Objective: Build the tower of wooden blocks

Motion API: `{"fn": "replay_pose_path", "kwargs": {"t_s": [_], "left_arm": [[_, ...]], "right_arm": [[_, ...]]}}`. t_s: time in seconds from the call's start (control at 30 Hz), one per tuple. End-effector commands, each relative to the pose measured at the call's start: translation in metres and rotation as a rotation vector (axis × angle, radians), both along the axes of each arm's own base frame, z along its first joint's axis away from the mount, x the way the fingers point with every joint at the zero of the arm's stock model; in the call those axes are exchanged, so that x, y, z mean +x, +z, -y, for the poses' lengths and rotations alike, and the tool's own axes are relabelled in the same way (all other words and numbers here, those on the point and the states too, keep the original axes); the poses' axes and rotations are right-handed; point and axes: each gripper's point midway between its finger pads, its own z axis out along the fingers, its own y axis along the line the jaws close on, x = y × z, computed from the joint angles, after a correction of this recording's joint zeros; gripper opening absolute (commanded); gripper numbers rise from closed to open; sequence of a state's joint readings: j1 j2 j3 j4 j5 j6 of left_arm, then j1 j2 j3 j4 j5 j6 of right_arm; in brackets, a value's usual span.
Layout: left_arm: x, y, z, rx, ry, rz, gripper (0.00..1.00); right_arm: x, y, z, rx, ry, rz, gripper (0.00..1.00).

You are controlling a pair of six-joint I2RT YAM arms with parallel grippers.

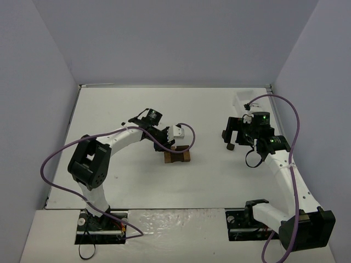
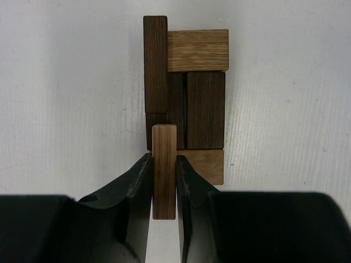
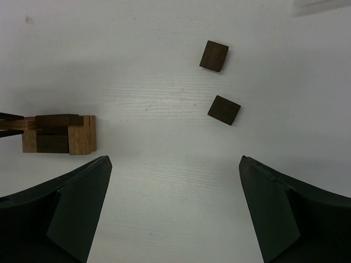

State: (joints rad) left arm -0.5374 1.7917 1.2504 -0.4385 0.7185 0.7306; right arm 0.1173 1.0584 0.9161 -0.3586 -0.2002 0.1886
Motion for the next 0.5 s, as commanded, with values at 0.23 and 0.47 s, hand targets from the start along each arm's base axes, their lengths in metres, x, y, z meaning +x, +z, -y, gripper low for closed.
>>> {"fn": "replay_pose_path", "kwargs": {"t_s": [0.23, 0.47], "left_arm": [[0.0164, 0.0324, 0.0153, -0.083, -0.043, 0.078, 0.12], [0.0183, 0.0303, 0.0174, -0.085, -0.042, 0.069, 0.12]], "right_arm": [[0.0088, 0.0110, -0.0036, 0.015, 0.023, 0.059, 1.00], [0.0086, 0.0137, -0.0046, 0.015, 0.031, 0.069, 1.00]]}}
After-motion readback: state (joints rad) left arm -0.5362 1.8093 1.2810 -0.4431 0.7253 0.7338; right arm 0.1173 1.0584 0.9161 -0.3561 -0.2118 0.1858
